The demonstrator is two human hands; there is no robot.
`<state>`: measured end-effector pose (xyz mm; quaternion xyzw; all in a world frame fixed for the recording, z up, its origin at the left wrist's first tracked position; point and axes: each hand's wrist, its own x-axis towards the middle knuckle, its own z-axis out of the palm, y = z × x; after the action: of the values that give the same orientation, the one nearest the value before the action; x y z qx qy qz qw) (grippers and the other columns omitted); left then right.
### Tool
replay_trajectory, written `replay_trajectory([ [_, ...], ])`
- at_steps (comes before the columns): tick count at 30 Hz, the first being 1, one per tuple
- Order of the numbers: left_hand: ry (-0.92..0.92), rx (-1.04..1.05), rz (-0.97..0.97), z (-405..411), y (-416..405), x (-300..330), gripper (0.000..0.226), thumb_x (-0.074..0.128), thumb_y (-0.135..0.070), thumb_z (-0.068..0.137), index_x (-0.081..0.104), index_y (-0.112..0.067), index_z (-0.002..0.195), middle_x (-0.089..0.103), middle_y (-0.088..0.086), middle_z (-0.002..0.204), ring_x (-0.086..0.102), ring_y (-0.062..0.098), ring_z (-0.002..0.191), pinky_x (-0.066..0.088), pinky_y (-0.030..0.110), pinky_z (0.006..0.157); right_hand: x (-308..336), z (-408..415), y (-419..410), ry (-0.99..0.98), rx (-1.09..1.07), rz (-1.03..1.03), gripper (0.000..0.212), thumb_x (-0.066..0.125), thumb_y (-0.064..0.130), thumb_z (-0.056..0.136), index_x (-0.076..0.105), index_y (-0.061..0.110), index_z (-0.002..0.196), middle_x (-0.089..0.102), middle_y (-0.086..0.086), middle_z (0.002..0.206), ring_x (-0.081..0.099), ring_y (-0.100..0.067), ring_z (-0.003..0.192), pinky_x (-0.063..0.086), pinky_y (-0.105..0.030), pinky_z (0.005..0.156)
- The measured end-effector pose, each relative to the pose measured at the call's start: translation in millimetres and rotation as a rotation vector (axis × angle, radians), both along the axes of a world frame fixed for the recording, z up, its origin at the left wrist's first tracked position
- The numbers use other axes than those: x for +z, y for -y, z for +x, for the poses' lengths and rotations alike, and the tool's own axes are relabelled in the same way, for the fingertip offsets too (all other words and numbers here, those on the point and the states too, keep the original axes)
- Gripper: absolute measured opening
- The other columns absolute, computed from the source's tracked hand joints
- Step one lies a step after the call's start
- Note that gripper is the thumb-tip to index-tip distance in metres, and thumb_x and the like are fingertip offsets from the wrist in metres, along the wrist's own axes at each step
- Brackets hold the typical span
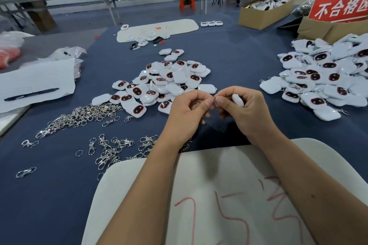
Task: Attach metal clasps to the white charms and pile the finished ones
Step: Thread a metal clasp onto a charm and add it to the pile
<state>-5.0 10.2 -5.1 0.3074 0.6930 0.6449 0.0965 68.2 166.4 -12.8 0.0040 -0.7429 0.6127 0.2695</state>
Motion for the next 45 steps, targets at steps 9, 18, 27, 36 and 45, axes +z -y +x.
replay_trajectory([
  [9,0.029,0.008,0.019,-1,1,-2,0.012,0.059,-0.002,0.100,0.070,-0.004,0.096,0.070,-0.009,0.076,0.059,0.007,0.066,0.050,0.021,0.057,0,0,1,-0.016,0.008,-0.009,0.009,0.068,-0.004,0.096,0.075,-0.001,0.090,0.073,-0.012,0.077,0.062,-0.017,0.068,0.057,-0.030,0.063],
  [18,-0.018,0.026,-0.030,2,1,0,0.014,0.061,-0.002,0.099,0.069,-0.009,0.090,0.068,-0.005,0.075,0.058,0.010,0.064,0.051,0.024,0.056,2,1,2,-0.013,-0.014,0.035,0.008,0.068,-0.006,0.095,0.073,-0.003,0.089,0.071,-0.003,0.072,0.063,-0.015,0.065,0.060,-0.031,0.062],
  [27,-0.286,0.163,-0.163,6,-4,-3,0.016,0.060,-0.006,0.098,0.065,-0.014,0.085,0.062,-0.006,0.065,0.060,0.012,0.062,0.052,0.034,0.064,1,2,3,-0.060,-0.084,0.195,0.009,0.072,-0.003,0.093,0.073,0.005,0.089,0.071,0.001,0.075,0.072,-0.023,0.064,0.063,-0.041,0.067],
  [36,-0.367,0.192,-0.126,11,-8,0,0.014,0.058,-0.004,0.098,0.064,-0.011,0.088,0.058,-0.009,0.068,0.059,0.013,0.062,0.055,0.046,0.064,2,3,4,-0.105,-0.103,0.136,0.007,0.074,-0.006,0.091,0.074,0.000,0.089,0.073,-0.006,0.076,0.071,-0.024,0.065,0.060,-0.032,0.066],
  [45,-0.426,0.218,-0.127,12,-10,1,0.016,0.057,-0.004,0.099,0.061,-0.012,0.086,0.058,-0.008,0.077,0.056,0.018,0.073,0.045,0.029,0.069,2,3,3,-0.070,-0.001,-0.041,0.005,0.072,-0.005,0.092,0.073,-0.002,0.088,0.071,-0.009,0.076,0.067,-0.023,0.065,0.058,-0.028,0.066],
])
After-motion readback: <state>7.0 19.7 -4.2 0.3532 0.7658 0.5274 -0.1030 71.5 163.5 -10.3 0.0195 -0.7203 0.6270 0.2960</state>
